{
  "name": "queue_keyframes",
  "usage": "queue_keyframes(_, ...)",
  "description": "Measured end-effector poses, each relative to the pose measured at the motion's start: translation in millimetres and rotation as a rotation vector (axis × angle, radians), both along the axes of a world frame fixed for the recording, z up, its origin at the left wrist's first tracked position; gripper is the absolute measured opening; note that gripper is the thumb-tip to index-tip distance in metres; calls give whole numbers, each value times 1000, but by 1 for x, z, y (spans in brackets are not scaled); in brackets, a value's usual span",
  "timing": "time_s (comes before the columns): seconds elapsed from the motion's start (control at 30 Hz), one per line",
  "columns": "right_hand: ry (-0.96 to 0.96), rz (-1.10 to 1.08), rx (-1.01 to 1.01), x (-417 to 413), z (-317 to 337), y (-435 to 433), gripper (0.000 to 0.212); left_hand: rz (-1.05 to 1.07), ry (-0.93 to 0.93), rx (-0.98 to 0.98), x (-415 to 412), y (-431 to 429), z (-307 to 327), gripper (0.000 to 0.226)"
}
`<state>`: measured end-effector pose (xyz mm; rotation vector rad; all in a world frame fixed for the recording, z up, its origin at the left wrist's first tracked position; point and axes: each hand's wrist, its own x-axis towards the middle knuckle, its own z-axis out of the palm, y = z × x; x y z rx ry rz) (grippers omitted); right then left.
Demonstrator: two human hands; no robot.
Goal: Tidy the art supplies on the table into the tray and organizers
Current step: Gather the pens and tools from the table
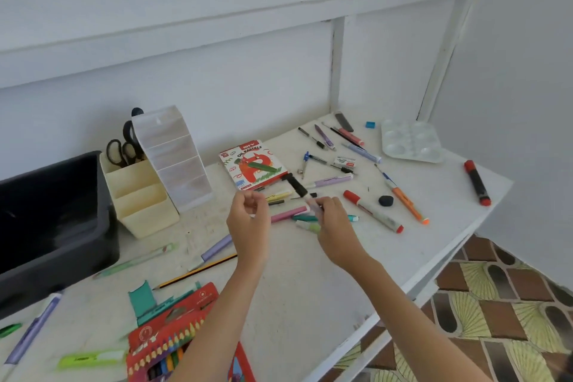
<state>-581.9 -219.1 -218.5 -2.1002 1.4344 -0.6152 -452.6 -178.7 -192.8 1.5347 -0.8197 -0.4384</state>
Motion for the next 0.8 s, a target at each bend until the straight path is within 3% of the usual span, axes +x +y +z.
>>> queue_keyframes(0.23, -339, -264, 184, -66, 10, -43, 22, -271, -77, 358, -78, -46, -5, 14)
queue_keyframes(0.37, -464, -307, 225, -103, 13, -57, 36, -321, -436, 629, -123, -79, -18, 35)
queue_keyframes(0.43, -455, -318, 215, -120, 11, -66, 34, -275, -607, 762, -137, -93, -22, 48)
queue_keyframes(0.5, -420, -315, 200, -135, 7, -74, 26, -228, -667, 849, -146, -102, -26, 49)
queue_keyframes(0.67, -392, -355, 185, -169, 2, -88, 25, -136, -567, 863, -159, -116, -29, 31)
queue_keyframes(0.8, -327, -356, 169, -194, 2, -98, 14, -71, -320, 665, -166, -128, -25, 25)
